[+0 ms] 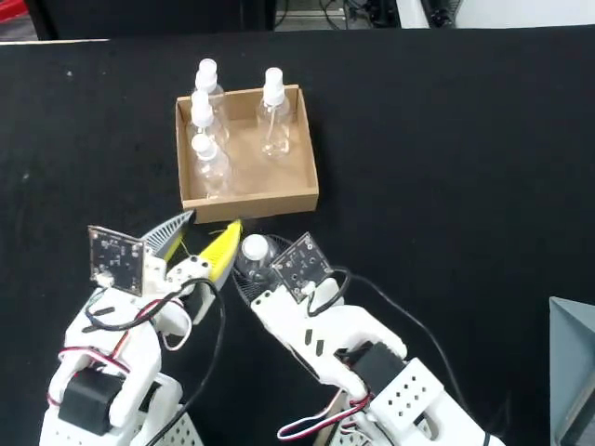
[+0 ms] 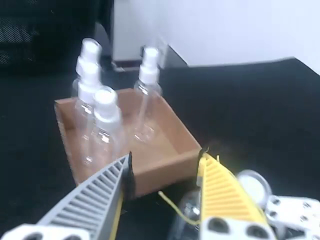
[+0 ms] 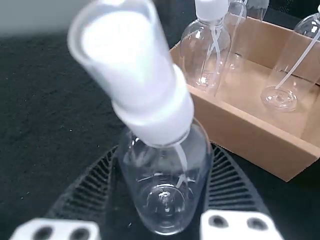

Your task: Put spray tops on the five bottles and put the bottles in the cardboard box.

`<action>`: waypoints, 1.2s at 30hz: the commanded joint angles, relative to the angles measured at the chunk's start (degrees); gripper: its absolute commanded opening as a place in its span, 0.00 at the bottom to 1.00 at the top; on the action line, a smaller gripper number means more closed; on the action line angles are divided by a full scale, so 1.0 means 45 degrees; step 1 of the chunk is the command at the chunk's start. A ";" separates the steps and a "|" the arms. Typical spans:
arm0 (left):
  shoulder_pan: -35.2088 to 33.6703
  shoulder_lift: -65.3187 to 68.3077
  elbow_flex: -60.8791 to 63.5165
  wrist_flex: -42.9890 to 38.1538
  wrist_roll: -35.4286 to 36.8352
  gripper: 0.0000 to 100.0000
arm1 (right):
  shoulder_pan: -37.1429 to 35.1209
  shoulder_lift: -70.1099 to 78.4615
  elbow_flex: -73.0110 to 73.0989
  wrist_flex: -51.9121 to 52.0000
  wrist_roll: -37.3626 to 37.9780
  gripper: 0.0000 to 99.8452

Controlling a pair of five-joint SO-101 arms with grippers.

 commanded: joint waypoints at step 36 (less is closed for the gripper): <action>-0.4132 0.0020 0.1260 -0.0195 0.0488 0.20 | -0.0410 -0.0283 -0.1534 -0.0234 -0.0059 0.15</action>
